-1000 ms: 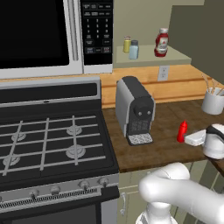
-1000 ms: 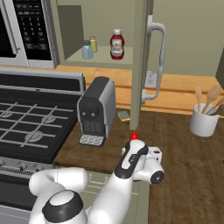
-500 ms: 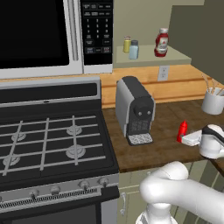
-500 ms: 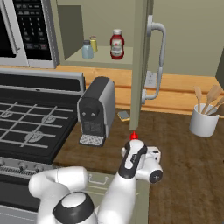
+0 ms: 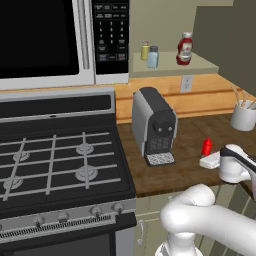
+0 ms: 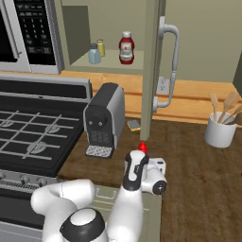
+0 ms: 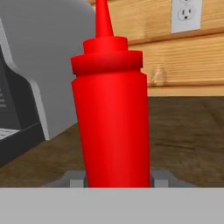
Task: Put the shaker and condiment bottle from the counter next to their counterparts in the cabinet.
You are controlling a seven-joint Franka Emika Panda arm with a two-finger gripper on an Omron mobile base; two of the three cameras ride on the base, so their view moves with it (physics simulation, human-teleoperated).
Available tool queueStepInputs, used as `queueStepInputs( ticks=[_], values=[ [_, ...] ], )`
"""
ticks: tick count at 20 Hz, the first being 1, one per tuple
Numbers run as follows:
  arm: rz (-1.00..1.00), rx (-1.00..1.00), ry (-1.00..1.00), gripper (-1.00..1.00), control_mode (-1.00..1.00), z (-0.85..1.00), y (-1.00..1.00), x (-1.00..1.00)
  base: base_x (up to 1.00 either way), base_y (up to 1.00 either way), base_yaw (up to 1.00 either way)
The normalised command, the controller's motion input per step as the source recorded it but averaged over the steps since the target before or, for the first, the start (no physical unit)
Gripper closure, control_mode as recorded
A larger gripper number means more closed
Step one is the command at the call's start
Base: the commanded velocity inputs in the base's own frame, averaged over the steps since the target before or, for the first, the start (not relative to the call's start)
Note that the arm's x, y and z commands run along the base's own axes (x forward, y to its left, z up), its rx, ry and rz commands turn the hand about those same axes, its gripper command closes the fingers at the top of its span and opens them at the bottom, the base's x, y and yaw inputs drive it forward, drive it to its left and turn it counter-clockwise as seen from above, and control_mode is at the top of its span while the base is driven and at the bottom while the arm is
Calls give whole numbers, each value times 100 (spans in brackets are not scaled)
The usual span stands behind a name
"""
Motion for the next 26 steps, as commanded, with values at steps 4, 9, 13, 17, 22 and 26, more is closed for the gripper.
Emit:
queueStepInputs(
  ticks=[4, 9, 13, 17, 22, 26],
  values=[
    [0, 0, -3, 100, -100, 9, -8, 8, 0, 0, 0],
    [0, 0, -11, 100, -100, 54, -19, -7, 0, 0, 0],
    [-1, 0, -9, 100, -100, 58, -10, -7, 0, 0, 0],
    [0, 0, -8, 100, -100, 35, -24, -12, 0, 0, 0],
    [-5, 0, -6, 100, -100, 30, -8, -2, 0, 0, 0],
    [-14, 0, 0, 100, -100, 3, 13, 0, 0, 0, 0]
  ],
)
